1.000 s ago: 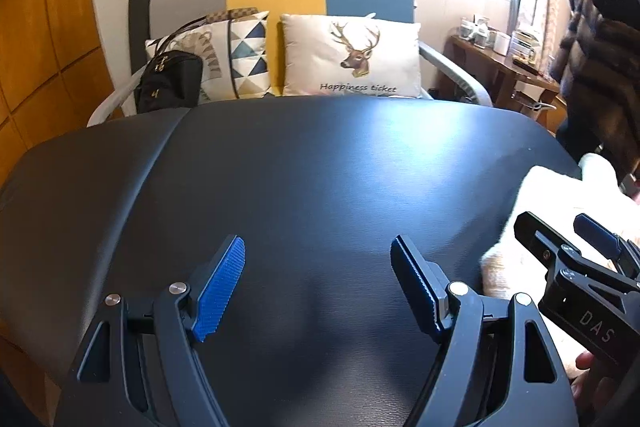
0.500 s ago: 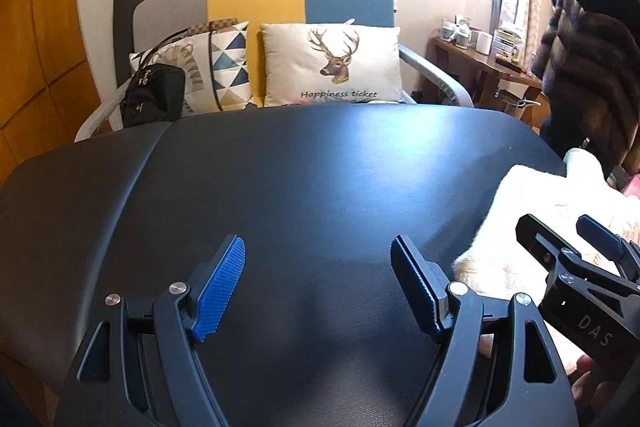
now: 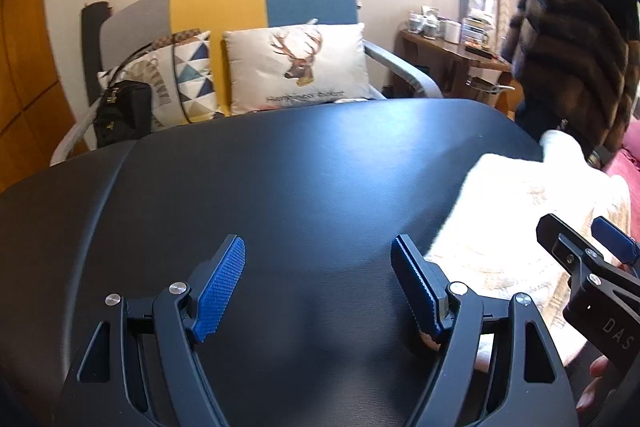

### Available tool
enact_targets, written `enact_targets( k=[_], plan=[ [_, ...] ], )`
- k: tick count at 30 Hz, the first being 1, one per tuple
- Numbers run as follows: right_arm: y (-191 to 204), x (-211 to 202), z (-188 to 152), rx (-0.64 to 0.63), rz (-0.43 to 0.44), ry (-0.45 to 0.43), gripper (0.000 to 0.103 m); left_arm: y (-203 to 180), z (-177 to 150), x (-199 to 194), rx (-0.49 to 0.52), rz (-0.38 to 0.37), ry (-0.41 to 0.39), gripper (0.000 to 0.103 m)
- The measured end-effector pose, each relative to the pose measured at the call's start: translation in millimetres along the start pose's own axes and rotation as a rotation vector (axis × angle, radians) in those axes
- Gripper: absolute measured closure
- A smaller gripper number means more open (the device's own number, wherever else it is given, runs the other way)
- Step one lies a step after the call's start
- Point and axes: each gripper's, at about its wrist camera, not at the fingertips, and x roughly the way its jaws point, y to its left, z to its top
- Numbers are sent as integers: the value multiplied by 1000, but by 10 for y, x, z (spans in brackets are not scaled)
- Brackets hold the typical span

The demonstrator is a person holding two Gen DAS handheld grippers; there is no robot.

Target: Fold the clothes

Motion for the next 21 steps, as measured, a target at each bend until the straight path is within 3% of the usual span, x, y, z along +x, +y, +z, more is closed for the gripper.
enact_targets(
  k=[21],
  plan=[
    [-180, 30, -122, 47, -32, 24, 9, -239, -46, 134, 67, -42, 37, 24]
  ],
)
